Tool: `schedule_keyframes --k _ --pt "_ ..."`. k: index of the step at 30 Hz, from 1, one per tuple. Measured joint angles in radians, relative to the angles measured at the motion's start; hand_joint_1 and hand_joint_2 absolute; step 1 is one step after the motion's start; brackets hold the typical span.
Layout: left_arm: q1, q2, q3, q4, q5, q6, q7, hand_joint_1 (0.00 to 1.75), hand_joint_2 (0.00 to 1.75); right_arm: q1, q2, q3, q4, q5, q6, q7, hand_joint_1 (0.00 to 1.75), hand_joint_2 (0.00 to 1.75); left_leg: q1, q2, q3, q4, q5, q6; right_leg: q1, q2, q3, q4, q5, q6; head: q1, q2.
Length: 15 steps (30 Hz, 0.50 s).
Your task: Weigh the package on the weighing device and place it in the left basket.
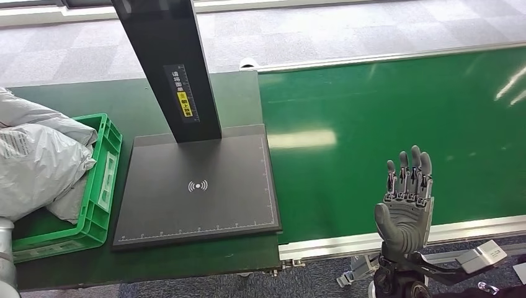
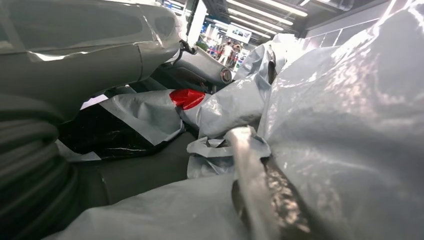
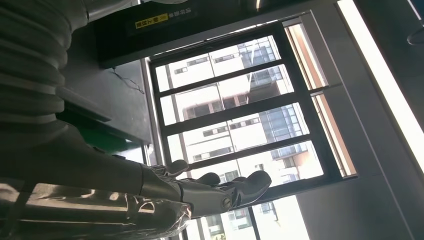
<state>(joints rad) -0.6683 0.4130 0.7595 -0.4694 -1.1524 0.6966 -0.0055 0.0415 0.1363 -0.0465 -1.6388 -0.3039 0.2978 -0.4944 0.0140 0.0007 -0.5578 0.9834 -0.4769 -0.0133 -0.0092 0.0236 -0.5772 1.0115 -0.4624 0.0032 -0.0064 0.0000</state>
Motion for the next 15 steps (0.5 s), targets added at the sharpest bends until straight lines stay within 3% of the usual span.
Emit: schedule_keyframes --k 1,5,9,15 --pt "0.000 0.000 0.009 0.000 -0.002 0.000 -0.005 1.75 1.75 0.000 0.000 0.000 0.000 0.002 -0.001 0.000 0.00 1.75 0.000 0.000 0.000 0.000 0.000 0.000 0.000 0.000 0.000 0.000 0.000 0.000 0.000 0.000" --pt "-0.004 0.000 0.047 0.001 -0.002 0.000 -0.037 0.00 1.75 0.000 0.000 0.000 0.000 0.011 -0.006 -0.001 0.00 1.75 0.000 0.001 0.001 0.000 0.000 0.000 0.000 0.002 -0.001 0.000 0.000 0.000 0.000 0.000" --pt "-0.019 -0.003 0.097 0.000 0.047 0.000 -0.124 0.00 1.75 -0.001 0.000 0.000 0.000 0.014 -0.013 -0.003 0.00 1.75 0.001 0.000 0.001 0.000 0.000 0.000 0.001 0.001 -0.001 0.000 0.000 0.000 0.000 0.000" --pt "-0.086 -0.023 0.164 -0.002 0.293 -0.060 -0.362 0.00 1.75 -0.005 0.000 0.001 0.002 0.020 -0.027 -0.009 0.00 1.75 0.000 -0.005 -0.001 0.000 0.001 0.000 0.000 -0.004 0.000 0.000 0.000 0.000 0.000 0.000"
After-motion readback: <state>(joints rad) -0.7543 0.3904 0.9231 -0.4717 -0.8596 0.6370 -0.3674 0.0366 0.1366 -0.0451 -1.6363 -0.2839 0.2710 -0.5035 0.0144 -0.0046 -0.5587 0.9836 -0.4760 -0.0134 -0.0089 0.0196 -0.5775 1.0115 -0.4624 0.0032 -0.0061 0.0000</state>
